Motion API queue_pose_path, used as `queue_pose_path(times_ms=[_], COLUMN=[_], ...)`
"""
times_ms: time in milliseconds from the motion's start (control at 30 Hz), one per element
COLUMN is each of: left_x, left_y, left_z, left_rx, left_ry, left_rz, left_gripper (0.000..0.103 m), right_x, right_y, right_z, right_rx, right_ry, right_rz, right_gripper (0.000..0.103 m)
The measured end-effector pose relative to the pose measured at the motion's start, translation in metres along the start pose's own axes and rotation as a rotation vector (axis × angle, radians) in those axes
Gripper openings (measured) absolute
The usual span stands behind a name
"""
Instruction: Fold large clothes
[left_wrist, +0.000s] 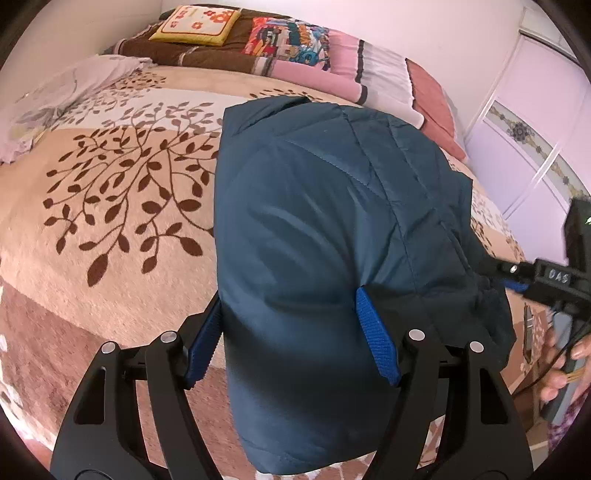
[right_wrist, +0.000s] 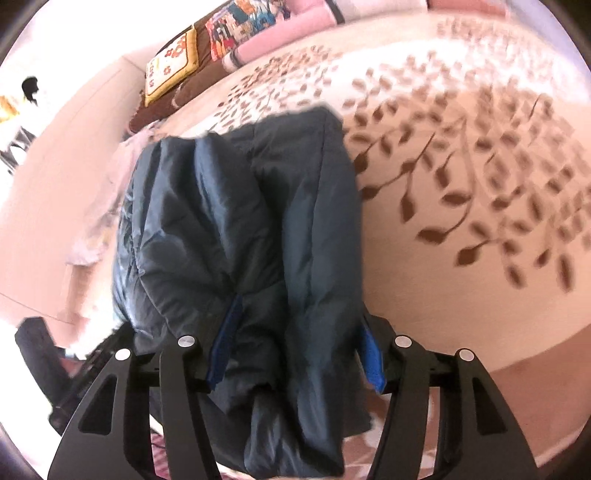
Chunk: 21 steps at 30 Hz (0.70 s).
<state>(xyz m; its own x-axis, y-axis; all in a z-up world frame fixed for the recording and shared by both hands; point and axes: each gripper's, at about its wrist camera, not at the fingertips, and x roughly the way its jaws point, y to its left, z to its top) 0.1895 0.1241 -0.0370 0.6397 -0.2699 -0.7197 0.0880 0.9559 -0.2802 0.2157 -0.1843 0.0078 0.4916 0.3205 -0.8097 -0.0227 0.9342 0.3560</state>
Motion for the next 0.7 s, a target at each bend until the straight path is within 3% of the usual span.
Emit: queue_pose_path(times_ms=[67,133,200,267,333,567,700], left_x=[-0.001,-0.002,-0.004,-0.007,-0.008,-0.005,0.001], left_y=[0.000,0.000,0.001,0.000,-0.002,-0.001,-0.004], left_z=[0.000,-0.001,-0.002,-0.004,-0.004,-0.003,-0.003], left_rx=[0.004,0.012,0.018,0.035,0.053,0.046,0.050], left_ry=[-0.005,-0.010,-0.017,-0.027,-0.030,-0.017,-0.007], left_rz=[0.000,0.007,0.015,0.029,0.041,0.025,0.021], left_gripper=[0.071,0.071,0.071,0.071,0.071,0.076,0.080], right_x=[-0.014,-0.025,-0.030,-0.023,-0.016,0.052,0.069], right_y=[0.007,0.017,0.034,0.051,0.061,0.061,0.049], right_z=[0.001,0.004,0.008,0.015,0.017,0.022,0.014], right_rx=[-0.032,-0.080,-0.149,-0.186,-0.198,-0.193,-0.167], right_ry=[-0.064,-0.119,-0.127,-0.097,-0.072,0.097,0.128], right_rz=[-0.061,-0.067,-0.022,0.027,0.043,-0.060,-0.085], right_gripper=[0.057,0.057,0.037,0.009,0.002,0.001,0.001])
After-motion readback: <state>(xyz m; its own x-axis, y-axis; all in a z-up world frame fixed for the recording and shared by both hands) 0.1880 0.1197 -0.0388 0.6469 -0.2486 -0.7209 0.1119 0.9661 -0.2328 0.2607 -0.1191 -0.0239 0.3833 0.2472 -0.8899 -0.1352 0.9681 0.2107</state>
